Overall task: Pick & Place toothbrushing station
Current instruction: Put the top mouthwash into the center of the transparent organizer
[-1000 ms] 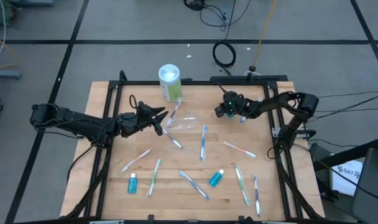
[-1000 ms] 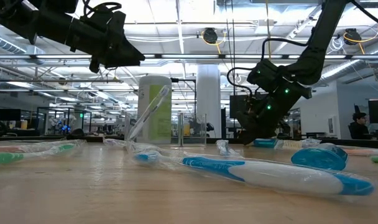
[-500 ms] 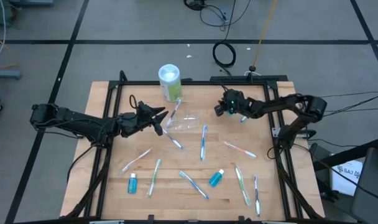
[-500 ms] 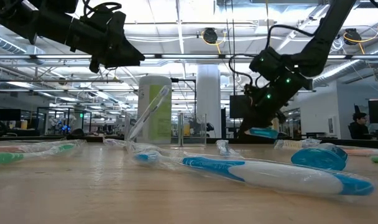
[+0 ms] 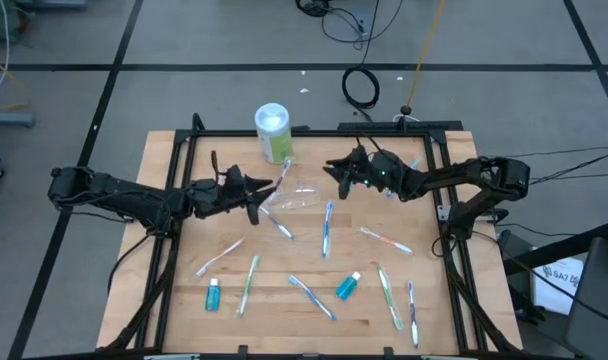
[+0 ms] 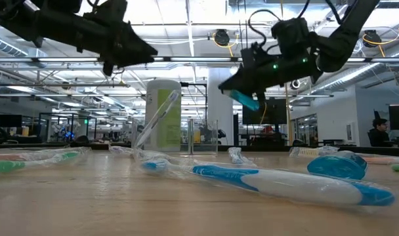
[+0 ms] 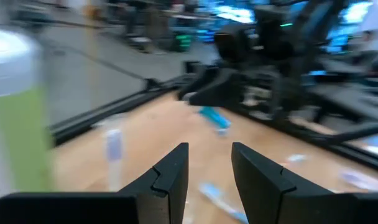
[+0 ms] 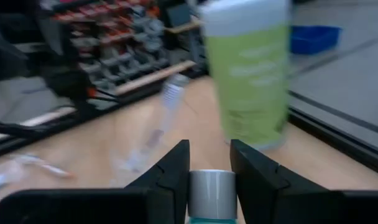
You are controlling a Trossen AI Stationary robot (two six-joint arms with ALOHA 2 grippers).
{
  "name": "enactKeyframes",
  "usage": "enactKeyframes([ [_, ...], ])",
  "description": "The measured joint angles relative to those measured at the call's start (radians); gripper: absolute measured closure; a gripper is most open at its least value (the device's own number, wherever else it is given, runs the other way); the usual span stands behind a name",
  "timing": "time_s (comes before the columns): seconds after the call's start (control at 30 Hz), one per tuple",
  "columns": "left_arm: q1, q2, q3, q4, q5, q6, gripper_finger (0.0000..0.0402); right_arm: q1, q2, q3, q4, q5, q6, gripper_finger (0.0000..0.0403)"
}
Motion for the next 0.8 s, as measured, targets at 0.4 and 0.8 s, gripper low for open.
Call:
enactKeyframes([
  [0.4, 0.008, 0.075, 0.004, 0.165, 0.204, 0.08, 0.0272, 0.074, 0.0, 0.001, 0.23, -0.098, 0.0, 0.0311],
  [0.8, 0.019, 0.393, 0.268, 0.138, 0.231, 0.07, 0.0178, 0.106, 0.0, 0.001, 0.292, -0.111, 0.007, 0.0303],
])
